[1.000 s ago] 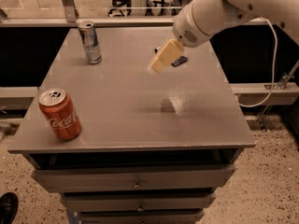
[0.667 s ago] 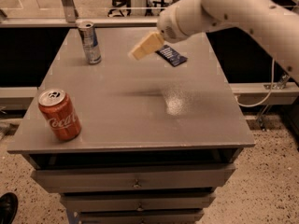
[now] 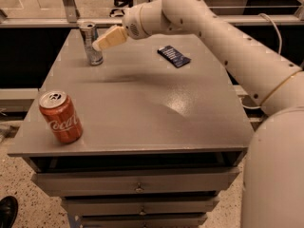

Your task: Pick redbull can

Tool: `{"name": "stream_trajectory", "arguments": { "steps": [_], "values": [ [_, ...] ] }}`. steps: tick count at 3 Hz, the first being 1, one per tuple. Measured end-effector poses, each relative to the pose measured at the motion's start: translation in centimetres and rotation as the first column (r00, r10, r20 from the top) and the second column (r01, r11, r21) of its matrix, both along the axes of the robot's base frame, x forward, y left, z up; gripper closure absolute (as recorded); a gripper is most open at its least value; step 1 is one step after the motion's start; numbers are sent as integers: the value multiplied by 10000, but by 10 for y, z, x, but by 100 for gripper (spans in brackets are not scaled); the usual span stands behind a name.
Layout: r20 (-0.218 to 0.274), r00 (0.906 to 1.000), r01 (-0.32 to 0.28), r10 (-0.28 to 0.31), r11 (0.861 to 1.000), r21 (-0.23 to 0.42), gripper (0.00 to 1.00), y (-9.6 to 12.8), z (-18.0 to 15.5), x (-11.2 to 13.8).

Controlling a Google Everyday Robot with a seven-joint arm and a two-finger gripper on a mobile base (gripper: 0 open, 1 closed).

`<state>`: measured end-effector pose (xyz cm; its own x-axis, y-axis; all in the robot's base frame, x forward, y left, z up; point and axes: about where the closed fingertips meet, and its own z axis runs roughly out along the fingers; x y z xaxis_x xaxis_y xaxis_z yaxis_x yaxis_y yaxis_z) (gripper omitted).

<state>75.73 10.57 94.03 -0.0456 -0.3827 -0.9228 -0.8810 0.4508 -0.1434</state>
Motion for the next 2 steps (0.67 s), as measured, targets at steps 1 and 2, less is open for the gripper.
{"name": "stream_trajectory", "arguments": {
  "steps": [1, 2],
  "values": [
    [-220, 9982, -539, 550, 9974, 470, 0, 41, -16, 13],
    [-405, 9957, -806, 836, 9941, 723, 0, 65, -29, 22]
  ]
}}
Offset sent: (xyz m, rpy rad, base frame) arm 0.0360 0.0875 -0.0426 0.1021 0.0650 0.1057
